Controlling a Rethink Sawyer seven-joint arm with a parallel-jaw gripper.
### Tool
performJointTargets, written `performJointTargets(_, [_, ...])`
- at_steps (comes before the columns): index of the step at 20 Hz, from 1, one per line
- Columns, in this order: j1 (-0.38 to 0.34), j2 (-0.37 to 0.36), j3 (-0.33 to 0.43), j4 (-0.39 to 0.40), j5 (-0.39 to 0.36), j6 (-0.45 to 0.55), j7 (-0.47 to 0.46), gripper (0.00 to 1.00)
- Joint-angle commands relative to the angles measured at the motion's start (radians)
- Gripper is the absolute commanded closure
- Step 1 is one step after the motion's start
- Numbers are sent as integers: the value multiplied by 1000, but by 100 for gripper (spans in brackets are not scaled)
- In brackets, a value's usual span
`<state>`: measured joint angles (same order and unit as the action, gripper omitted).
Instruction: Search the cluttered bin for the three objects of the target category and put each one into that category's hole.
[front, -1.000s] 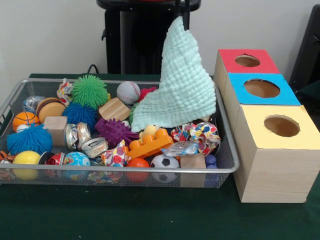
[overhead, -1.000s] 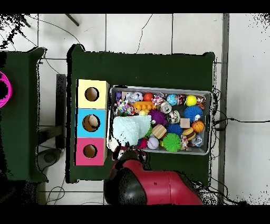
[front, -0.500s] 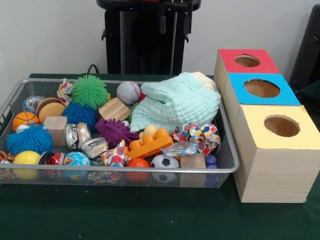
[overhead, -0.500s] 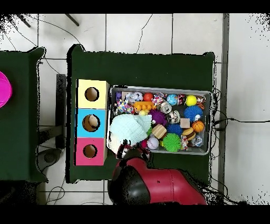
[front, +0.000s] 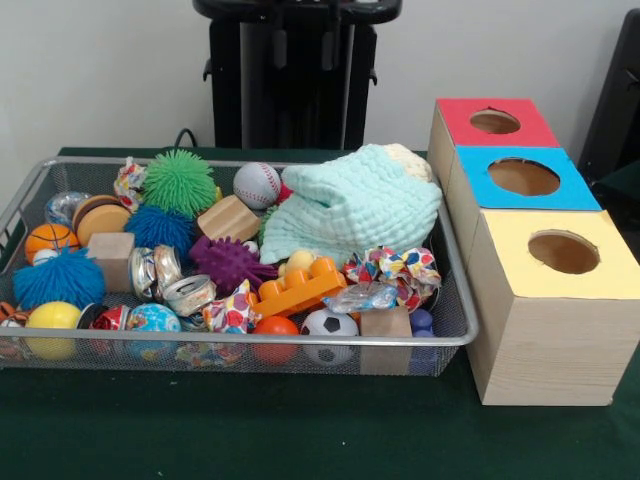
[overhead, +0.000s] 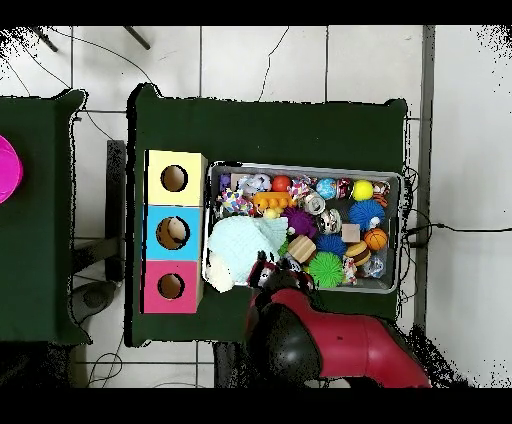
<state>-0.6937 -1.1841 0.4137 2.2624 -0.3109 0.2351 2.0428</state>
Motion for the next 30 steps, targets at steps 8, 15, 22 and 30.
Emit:
performJointTargets(8, [-386, 152, 357, -225, -140, 252, -481, 0])
performJointTargets(15, [-532, 249, 470, -305, -135, 431, -584, 0])
performJointTargets(22, [-667, 314, 492, -371, -207, 464, -700, 0])
performJointTargets(30, [-782, 270, 629, -333, -160, 474, -723, 0])
